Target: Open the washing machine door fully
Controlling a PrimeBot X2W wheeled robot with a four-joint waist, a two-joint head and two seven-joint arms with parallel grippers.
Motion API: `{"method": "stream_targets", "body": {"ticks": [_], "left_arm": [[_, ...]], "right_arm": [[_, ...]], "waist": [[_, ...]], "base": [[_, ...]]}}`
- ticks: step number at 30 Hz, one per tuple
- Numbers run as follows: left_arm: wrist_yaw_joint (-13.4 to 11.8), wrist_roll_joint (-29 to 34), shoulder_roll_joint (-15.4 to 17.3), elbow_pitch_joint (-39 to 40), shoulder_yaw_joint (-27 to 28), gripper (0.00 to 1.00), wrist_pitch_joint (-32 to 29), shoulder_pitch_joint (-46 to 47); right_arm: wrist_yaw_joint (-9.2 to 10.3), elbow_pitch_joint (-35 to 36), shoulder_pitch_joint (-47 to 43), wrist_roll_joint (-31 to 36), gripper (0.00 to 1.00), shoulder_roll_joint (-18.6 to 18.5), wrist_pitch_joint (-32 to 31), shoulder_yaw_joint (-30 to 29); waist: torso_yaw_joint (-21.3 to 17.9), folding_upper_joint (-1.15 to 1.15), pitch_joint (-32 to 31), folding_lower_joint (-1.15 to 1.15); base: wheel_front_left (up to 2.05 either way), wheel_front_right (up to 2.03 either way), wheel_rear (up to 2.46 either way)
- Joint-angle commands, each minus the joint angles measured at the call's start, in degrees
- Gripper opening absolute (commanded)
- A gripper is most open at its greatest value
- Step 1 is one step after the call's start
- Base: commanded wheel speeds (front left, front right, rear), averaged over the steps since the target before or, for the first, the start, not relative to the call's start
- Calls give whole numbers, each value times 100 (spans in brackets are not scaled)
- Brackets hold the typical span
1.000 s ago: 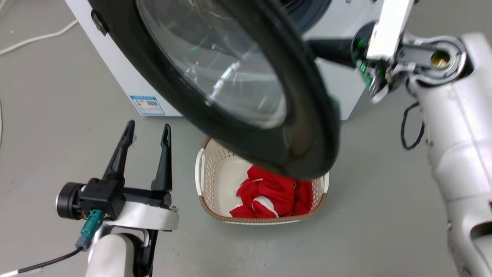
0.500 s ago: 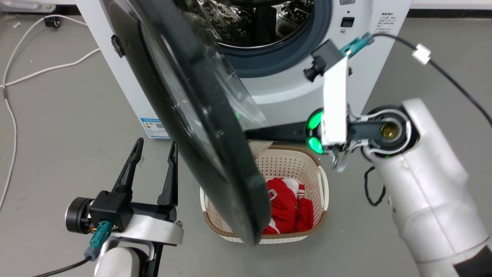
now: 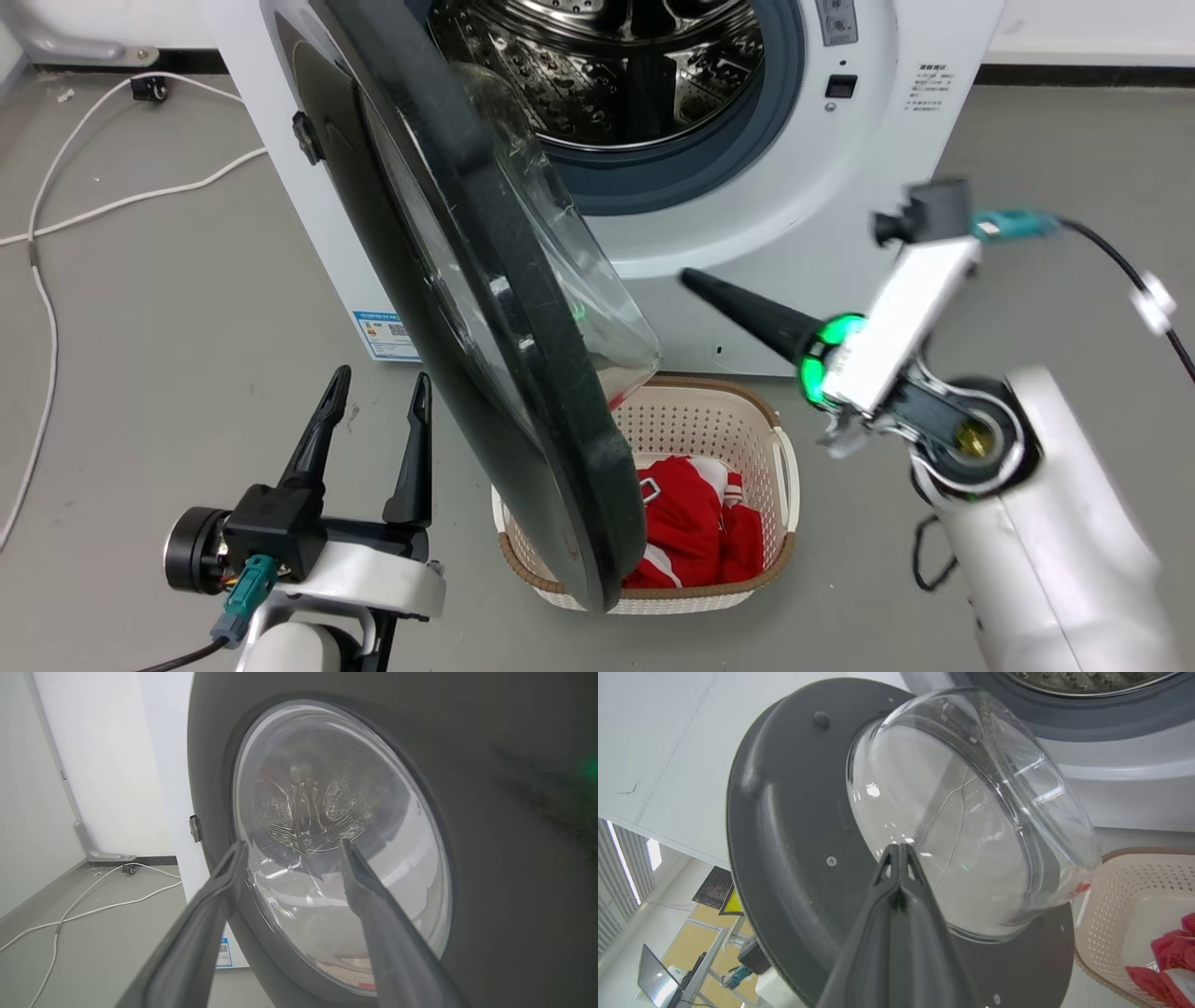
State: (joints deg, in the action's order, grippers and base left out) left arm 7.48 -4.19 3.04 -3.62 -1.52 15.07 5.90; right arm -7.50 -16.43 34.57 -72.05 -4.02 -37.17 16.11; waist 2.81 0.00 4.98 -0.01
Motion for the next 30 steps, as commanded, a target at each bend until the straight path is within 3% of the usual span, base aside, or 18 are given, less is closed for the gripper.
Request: {"method": "stream_targets", "body": {"ticks": [1,3,4,5,6,13,19,25,26,30], "left_arm": [[-16,16,-5,-20,15,100,13,-94],[-30,14,-7,-34,44,100,13,-127],[-40,10,-8,-37,58,100,13,-145],[-52,7,-10,-48,75,100,13,-170],[-56,-10,-9,-50,106,100,13,-195],[-82,0,-12,-51,244,100,13,-298],[-98,8,-12,-64,312,100,13,-395],[-116,22,-14,-67,375,100,13,-425],[-111,44,-15,-60,378,100,13,-428],[-101,59,-15,-49,371,100,13,-430]], "right_arm": [[1,74,-249,79,0,-57,265,-142],[1,157,-595,230,0,-94,750,-376],[1,229,-779,324,24,-122,993,-471],[1,282,-960,390,82,-120,1238,-589],[1,344,-1136,442,100,-101,1460,-684],[1,558,-2152,1385,100,-20,3298,-1288],[1,608,-2693,3066,100,-5,4659,-1774],[2,1224,-2910,5096,100,72,5116,-2060],[2,1649,-3038,6024,100,105,5165,-2008],[2,1991,-3314,6872,100,121,5075,-1760]], "waist": [[-1,0,-41,1],[-12,0,-84,1],[-19,0,-100,1],[-24,0,-119,1],[-31,0,-132,1],[-89,0,-253,1],[-131,0,-371,1],[-154,0,-434,1],[-150,0,-450,1],[-127,0,-461,1]], "base": [[0,0,0],[0,0,0],[0,0,0],[0,0,0],[0,0,0],[0,0,0],[0,0,0],[0,0,0],[0,0,0],[0,0,0]]}}
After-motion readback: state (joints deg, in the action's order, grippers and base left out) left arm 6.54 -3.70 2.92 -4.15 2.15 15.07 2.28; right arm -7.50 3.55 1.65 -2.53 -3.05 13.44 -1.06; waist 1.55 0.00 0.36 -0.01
